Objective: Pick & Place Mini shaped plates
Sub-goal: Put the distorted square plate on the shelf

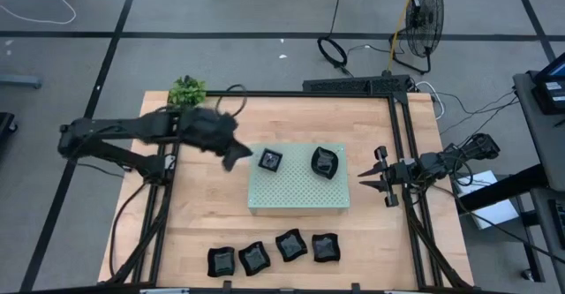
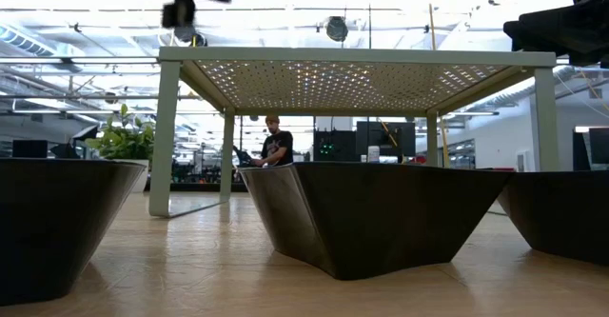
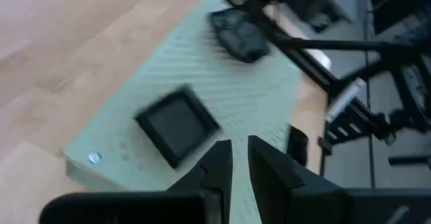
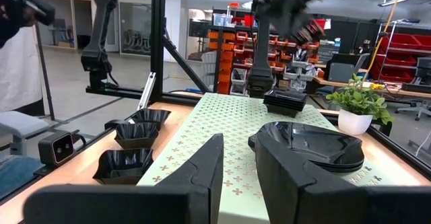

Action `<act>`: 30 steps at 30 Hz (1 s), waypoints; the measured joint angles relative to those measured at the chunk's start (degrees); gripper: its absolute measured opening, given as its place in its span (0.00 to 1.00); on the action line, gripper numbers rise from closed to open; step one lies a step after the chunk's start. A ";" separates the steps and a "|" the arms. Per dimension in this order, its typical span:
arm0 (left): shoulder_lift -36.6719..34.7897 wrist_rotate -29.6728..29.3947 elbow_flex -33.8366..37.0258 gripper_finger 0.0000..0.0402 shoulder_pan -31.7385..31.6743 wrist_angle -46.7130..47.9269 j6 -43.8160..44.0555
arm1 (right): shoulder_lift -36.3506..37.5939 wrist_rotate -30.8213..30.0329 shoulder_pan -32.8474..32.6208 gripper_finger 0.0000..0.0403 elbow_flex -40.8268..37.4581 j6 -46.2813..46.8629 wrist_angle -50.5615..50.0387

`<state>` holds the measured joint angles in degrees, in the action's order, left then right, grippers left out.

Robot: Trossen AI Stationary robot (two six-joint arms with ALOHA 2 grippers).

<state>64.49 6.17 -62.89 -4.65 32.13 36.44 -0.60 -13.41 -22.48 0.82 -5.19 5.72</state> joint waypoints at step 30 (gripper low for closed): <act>-5.88 -54.40 49.20 0.13 59.33 -61.44 -12.43 | 0.00 0.00 0.00 0.19 0.00 -0.02 0.00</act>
<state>58.60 -48.23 -13.69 54.68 -29.32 24.01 -0.60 -13.41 -22.48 0.82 -5.21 5.72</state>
